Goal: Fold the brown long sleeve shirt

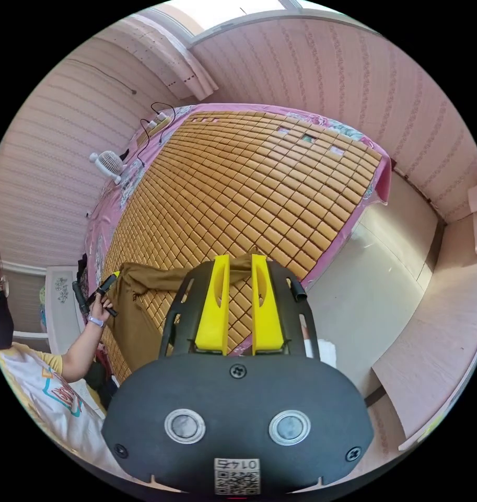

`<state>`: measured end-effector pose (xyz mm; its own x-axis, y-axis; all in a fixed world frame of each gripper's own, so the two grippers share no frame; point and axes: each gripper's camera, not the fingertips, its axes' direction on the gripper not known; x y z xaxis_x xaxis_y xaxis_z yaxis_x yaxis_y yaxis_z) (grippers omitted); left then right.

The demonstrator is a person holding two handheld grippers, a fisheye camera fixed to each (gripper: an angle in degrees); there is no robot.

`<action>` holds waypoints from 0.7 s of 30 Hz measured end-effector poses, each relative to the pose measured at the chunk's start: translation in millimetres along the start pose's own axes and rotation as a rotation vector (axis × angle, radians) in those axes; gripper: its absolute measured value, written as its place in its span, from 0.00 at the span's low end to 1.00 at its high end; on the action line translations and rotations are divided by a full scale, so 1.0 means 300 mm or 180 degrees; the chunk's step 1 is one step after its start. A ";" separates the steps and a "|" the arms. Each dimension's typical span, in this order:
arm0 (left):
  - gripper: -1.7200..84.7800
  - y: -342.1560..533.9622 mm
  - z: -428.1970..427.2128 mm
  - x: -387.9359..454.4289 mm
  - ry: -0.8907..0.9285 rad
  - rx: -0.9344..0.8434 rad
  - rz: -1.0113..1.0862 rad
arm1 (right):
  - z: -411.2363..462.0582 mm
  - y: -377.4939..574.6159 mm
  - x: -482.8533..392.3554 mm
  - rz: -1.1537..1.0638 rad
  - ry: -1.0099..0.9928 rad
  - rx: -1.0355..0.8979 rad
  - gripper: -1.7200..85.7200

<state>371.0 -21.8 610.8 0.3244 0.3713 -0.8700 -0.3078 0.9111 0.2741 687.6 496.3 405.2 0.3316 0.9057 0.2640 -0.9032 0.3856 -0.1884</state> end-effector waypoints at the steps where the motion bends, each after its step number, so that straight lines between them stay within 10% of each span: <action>1: 0.10 0.001 -0.017 0.020 0.0022 0.0027 0.0079 | 0.016 0.023 0.006 0.0001 0.0063 0.0000 0.11; 13: 0.10 0.043 0.241 0.283 0.0387 -0.0830 0.0638 | 0.279 0.133 0.020 -0.0013 0.0706 -0.0065 0.04; 21: 0.02 0.049 0.304 0.338 0.0200 -0.1029 0.1094 | 0.068 0.247 0.091 0.0279 -0.0450 -0.0357 0.02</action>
<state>481.1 45.6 563.9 0.1034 0.6209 -0.7771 -0.6537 0.6313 0.4174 624.2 546.1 417.7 0.2043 0.9060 0.3707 -0.8884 0.3307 -0.3186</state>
